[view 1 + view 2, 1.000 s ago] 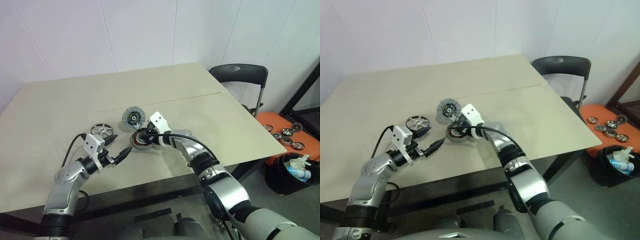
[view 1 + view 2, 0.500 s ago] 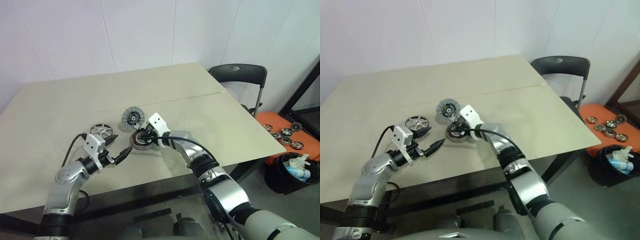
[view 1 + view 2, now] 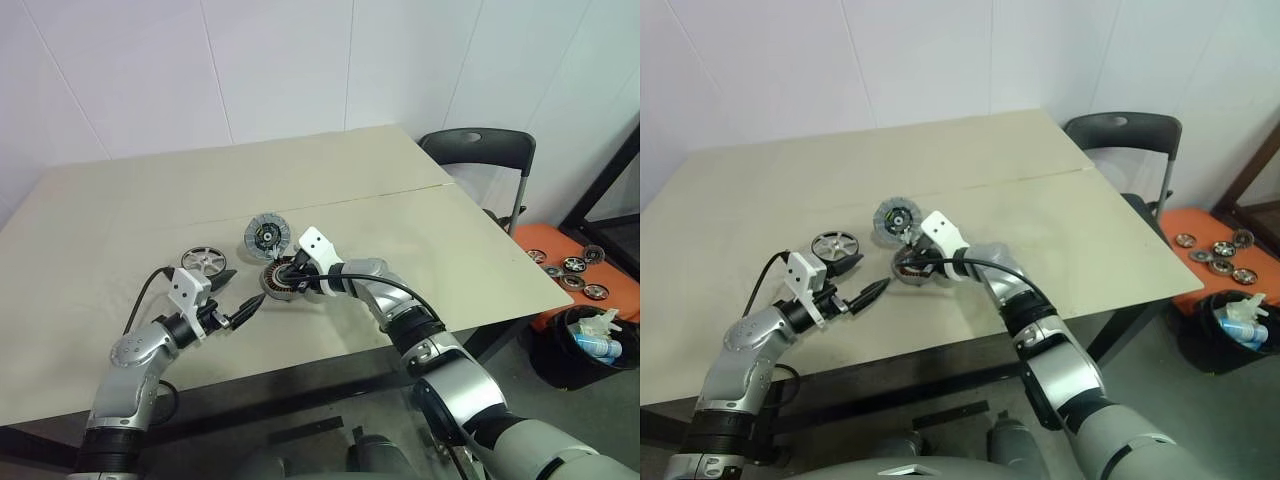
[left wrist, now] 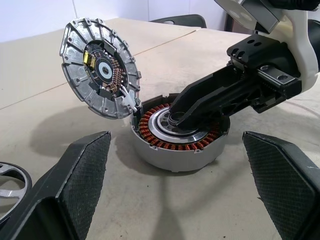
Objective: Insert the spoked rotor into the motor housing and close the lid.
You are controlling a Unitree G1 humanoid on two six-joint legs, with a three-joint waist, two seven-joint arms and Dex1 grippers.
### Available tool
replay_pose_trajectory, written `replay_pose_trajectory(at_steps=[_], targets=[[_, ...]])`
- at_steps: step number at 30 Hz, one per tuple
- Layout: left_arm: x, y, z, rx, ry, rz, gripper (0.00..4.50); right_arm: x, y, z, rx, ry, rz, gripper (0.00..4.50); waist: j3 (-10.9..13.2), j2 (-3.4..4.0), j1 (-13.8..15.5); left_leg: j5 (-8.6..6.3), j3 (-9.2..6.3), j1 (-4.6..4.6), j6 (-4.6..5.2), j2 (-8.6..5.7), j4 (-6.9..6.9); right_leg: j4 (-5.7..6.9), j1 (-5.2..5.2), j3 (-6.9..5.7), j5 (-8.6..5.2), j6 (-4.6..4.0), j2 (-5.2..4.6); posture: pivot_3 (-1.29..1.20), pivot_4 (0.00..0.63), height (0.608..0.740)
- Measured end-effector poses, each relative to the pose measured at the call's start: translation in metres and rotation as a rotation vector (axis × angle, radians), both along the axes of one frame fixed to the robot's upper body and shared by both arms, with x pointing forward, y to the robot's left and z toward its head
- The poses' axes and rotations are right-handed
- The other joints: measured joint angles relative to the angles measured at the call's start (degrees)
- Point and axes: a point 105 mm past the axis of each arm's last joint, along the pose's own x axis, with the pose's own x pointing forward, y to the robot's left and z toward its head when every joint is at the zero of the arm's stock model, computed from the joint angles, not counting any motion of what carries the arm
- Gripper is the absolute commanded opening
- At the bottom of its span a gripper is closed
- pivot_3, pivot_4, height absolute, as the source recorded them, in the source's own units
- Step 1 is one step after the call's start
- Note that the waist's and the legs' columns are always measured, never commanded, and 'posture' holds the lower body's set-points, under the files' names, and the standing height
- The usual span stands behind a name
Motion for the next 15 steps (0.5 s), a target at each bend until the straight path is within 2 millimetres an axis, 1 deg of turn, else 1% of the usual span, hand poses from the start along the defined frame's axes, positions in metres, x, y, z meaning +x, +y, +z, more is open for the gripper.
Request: replay_pose_trajectory(at_steps=[10, 11, 15], targets=[[0.0004, -0.0013, 0.0026, 0.001, 0.001, 0.004, 4.50, -0.0003, 0.0009, -0.0008, -0.033, -0.019, 0.007, 0.68, 0.0, -0.01, 0.0, 0.00, 0.00, 0.03, 0.00, 0.00, 0.00, 0.00, 0.04, 0.00, -0.01, -0.01, 0.00, 0.00, 0.000, 0.740], [0.0004, -0.0016, 0.0032, 0.001, 0.000, 0.004, 4.50, -0.0004, 0.0009, -0.0010, -0.036, -0.020, 0.008, 1.42, 0.0, -0.01, 0.0, 0.00, 0.00, 0.03, 0.00, 0.00, 0.00, 0.00, 0.04, 0.00, -0.01, -0.01, 0.00, 0.00, 0.000, 0.740], [0.0003, -0.0028, 0.0060, 0.003, -0.008, 0.001, 4.50, 0.0004, -0.0010, -0.0009, -0.045, -0.026, 0.003, 2.66, 0.0, -0.01, 0.0, 0.00, 0.00, 0.04, 0.00, 0.00, 0.00, -0.01, 0.05, 0.00, -0.01, 0.00, 0.00, 0.00, 0.000, 0.740]])
